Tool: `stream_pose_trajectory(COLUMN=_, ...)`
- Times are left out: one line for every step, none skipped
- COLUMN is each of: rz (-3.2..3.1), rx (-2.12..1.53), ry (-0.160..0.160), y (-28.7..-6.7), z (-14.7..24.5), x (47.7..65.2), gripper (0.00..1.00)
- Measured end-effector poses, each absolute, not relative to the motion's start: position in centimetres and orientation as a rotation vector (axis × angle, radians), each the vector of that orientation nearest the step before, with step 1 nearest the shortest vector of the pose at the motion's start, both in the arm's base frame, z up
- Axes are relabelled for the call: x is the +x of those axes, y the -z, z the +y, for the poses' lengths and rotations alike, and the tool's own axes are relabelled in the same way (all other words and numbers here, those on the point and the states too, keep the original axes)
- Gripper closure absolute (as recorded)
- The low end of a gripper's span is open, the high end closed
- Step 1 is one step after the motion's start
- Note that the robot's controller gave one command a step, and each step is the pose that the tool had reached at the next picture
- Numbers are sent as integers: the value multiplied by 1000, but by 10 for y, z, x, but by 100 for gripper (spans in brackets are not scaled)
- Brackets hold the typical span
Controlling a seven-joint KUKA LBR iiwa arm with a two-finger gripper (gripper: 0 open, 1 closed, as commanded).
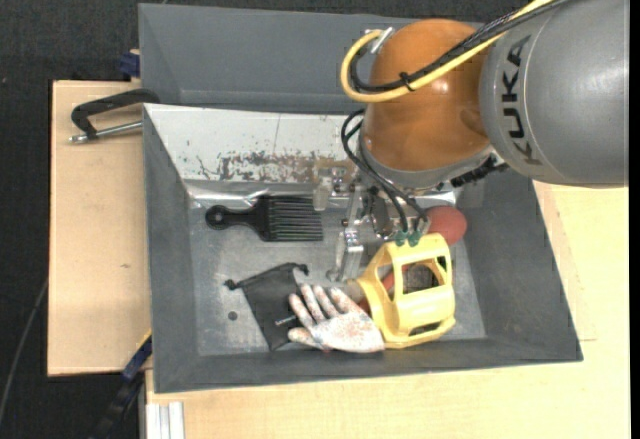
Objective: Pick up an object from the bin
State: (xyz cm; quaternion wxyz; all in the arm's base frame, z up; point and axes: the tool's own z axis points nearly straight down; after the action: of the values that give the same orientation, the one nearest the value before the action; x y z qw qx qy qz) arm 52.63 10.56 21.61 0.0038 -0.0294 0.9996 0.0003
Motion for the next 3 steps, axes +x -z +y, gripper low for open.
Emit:
stream_pose_trajectory(rz=3106, rx=-423, ry=-7, y=-150, z=75, x=515, gripper=0)
stream_pose_trajectory(rz=3105, rx=-421, ry=-2, y=-126, z=52, x=503, gripper=100)
stream_pose_trajectory(rz=3105, rx=-419, ry=-2, y=-126, z=52, x=503, gripper=100)
